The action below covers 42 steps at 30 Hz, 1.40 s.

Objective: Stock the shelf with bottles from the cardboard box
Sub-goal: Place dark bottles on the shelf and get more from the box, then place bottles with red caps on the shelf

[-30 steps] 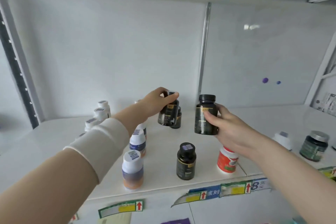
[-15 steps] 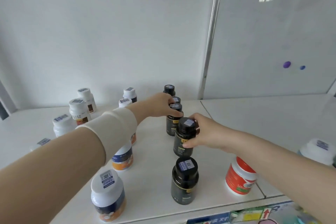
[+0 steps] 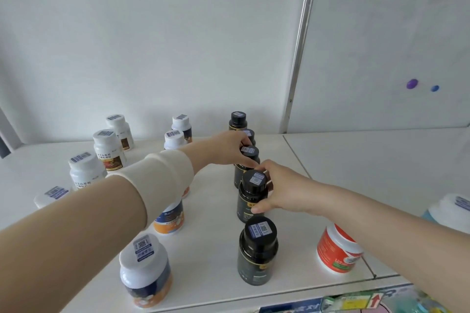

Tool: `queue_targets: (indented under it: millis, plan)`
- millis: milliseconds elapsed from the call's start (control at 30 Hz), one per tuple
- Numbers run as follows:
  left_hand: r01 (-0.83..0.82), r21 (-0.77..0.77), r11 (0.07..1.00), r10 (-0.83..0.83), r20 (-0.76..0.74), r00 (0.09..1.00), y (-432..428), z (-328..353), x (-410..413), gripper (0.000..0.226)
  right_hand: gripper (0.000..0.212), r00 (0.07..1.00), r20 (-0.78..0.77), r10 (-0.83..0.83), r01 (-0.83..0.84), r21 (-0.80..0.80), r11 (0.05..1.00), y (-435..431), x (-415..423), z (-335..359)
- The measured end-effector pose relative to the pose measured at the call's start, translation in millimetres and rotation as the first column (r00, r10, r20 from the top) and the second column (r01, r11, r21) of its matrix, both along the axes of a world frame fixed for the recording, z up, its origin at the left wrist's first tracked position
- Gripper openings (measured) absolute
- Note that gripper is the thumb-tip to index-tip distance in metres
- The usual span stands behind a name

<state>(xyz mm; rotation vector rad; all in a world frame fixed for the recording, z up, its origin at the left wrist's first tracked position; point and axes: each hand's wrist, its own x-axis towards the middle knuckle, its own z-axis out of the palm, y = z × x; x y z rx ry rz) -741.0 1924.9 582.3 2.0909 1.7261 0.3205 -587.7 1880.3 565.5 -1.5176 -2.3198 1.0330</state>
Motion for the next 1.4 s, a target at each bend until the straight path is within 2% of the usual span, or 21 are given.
queue_targets:
  millis: [100, 200, 300, 333, 433, 500, 633, 767, 900, 1033, 1167, 1333, 1400]
  plan:
    - [-0.017, -0.001, 1.0, 0.017, 0.014, 1.0, -7, 5, -1, 0.06, 0.071, 1.0, -0.023, -0.019, 0.018, -0.039, 0.999, -4, 9, 10]
    - [-0.034, 0.047, 0.998, 0.035, -0.021, 0.999, -23, 21, -7, 0.057, 0.069, 1.0, 0.015, -0.017, 0.017, -0.038, 0.999, -9, 23, 33]
    - [-0.043, 0.184, 0.982, 0.081, -0.203, 0.976, -50, 42, -21, 0.052, 0.064, 0.995, 0.095, -0.017, 0.01, 0.073, 0.997, -17, 29, 57]
    - [-0.034, 0.251, 0.967, 0.116, -0.32, 0.94, -62, 48, -25, 0.051, 0.063, 0.989, 0.143, -0.021, -0.001, 0.157, 0.988, -22, 28, 63]
    - [0.044, 0.409, 0.912, 0.245, -0.627, 0.739, -106, 63, -37, 0.045, 0.056, 0.964, 0.263, -0.041, -0.08, 0.432, 0.898, -42, 12, 68]
    - [0.051, 0.46, 0.886, 0.32, -0.688, 0.651, -142, 67, -45, 0.041, 0.051, 0.956, 0.291, -0.02, -0.149, 0.546, 0.824, -64, -5, 65]
    - [0.018, 0.489, 0.872, 0.421, -0.769, 0.48, -224, 65, -70, 0.041, 0.046, 0.931, 0.362, 0.056, -0.292, 0.643, 0.708, -121, -53, 53]
    - [-0.12, 0.455, 0.883, 0.465, -0.806, 0.366, -314, 58, -118, 0.043, 0.042, 0.902, 0.4, 0.163, -0.415, 0.702, 0.578, -181, -120, 47]
    - [-0.264, 0.438, 0.86, 0.504, -0.813, 0.293, -401, 43, -180, 0.037, 0.045, 0.836, 0.429, 0.341, -0.548, 0.684, 0.482, -246, -196, 35]
    - [-0.45, 0.406, 0.796, 0.554, -0.788, 0.269, -493, 9, -257, 0.037, 0.045, 0.714, 0.487, 0.502, -0.682, 0.644, 0.346, -318, -291, 3]
    - [-0.615, 0.296, 0.731, 0.53, -0.814, 0.239, -583, -58, -343, 0.033, 0.042, 0.584, 0.537, 0.609, -0.789, 0.55, 0.272, -389, -395, -55]
    - [-0.846, 0.075, 0.528, 0.606, -0.731, 0.314, -688, -161, -408, 0.038, 0.043, 0.382, 0.662, 0.644, -0.923, 0.304, 0.235, -468, -492, -145]
    - [-0.892, -0.067, 0.447, 0.619, -0.696, 0.362, -714, -200, -426, 0.035, 0.043, 0.293, 0.697, 0.654, -0.956, 0.201, 0.214, -490, -519, -178]
